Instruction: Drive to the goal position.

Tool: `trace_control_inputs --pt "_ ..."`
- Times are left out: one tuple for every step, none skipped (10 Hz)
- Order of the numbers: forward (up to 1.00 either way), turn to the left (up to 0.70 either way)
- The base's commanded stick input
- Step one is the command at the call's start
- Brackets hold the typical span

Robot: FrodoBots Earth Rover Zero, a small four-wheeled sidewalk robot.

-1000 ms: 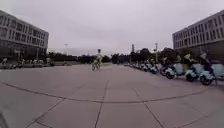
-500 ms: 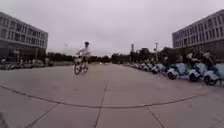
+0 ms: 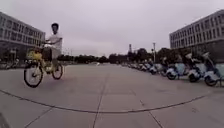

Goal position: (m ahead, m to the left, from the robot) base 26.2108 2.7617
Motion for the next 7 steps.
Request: trace_control_inputs --pt "0.45 0.0" --pt "0.45 0.0" --pt "0.45 0.0" --pt "0.6 0.0" --pt "0.6 0.0" --pt "0.6 0.0" --pt "0.6 0.0"
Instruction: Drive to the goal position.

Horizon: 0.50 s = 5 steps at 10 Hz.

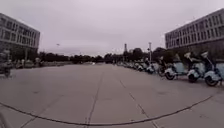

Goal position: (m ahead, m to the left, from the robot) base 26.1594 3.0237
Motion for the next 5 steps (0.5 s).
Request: trace_control_inputs --pt "0.65 0.0" --pt "0.7 0.0" --pt "0.7 0.0" --pt "0.7 0.0" --pt "0.7 0.0"
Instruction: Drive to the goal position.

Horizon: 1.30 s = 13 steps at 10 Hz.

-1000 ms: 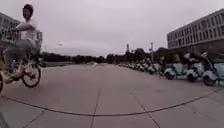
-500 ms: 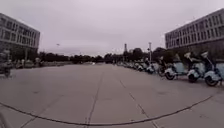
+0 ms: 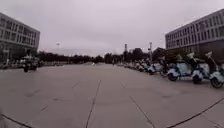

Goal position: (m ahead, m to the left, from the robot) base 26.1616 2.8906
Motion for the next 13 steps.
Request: trace_control_inputs --pt "0.7 0.0" --pt "0.7 0.0" --pt "0.7 0.0" --pt "0.7 0.0" --pt "0.7 0.0" --pt "0.7 0.0" --pt "0.7 0.0" --pt "0.7 0.0" --pt "0.7 0.0" --pt "0.7 0.0" --pt "0.7 0.0" --pt "0.7 0.0" --pt "0.7 0.0"
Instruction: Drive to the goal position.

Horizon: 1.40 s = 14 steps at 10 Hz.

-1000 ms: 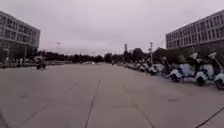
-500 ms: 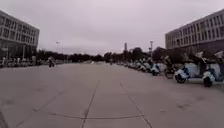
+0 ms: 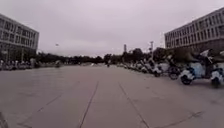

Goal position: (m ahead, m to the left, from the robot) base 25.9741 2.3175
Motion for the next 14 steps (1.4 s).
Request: trace_control_inputs --pt "0.7 0.0" --pt "0.7 0.0" --pt "0.7 0.0" --pt "0.7 0.0" --pt "0.7 0.0" --pt "0.7 0.0" --pt "0.7 0.08" --pt "0.7 0.14" --pt "0.7 0.14" --pt "0.7 0.14" --pt "0.7 0.14" --pt "0.7 0.03" --pt "0.7 0.0" --pt "0.7 0.0"
